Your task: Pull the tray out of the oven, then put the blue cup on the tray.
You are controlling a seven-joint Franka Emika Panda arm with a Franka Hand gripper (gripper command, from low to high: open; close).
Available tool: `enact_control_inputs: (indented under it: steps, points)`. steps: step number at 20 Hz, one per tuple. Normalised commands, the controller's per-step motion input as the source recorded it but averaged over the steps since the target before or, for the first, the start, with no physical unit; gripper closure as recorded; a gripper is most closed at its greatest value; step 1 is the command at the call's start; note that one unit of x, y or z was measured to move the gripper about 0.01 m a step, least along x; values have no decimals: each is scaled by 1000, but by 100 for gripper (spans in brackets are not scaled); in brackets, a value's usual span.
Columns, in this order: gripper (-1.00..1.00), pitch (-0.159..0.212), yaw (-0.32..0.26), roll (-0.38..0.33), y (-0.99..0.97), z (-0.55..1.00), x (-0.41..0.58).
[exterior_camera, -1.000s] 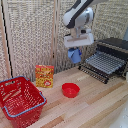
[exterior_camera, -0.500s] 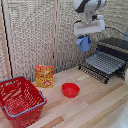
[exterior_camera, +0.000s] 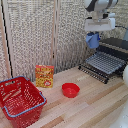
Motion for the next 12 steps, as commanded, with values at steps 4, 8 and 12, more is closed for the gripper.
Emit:
enact_control_inputs:
  steps: [4, 8, 12]
  points:
    - [100, 88, -32, -35, -634, -35, 134]
    - [100, 41, 0, -50, -411, -64, 184]
    - [100, 0, 0, -14, -467, -25, 216]
